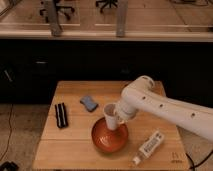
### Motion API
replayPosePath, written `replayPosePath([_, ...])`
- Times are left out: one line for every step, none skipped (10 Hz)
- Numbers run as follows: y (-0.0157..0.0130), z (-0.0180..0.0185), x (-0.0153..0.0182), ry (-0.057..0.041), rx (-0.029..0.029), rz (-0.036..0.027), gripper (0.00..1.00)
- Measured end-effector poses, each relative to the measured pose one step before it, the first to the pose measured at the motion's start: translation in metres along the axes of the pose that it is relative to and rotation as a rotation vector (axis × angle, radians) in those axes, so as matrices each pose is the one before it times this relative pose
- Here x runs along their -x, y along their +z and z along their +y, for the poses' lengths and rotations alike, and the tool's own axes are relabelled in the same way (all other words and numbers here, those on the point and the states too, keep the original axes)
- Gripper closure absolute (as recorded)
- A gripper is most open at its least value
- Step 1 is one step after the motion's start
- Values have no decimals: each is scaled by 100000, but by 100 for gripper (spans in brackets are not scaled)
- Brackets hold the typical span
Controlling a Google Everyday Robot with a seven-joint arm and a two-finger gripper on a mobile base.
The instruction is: Place the ceramic cup in the ceramic bowl
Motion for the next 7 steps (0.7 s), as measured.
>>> replayPosePath([518, 291, 724, -32, 613, -471, 95])
replayPosePath([-35, -55, -100, -62, 46, -157, 95])
replayPosePath([7, -5, -71, -393, 132, -664, 95])
replayPosePath([75, 20, 41, -62, -12, -198, 92])
replayPosePath([82, 66, 401, -259, 91, -416, 83])
replayPosePath([14, 129, 155, 225, 67, -207, 76])
replayPosePath([27, 139, 193, 88, 65, -279, 70])
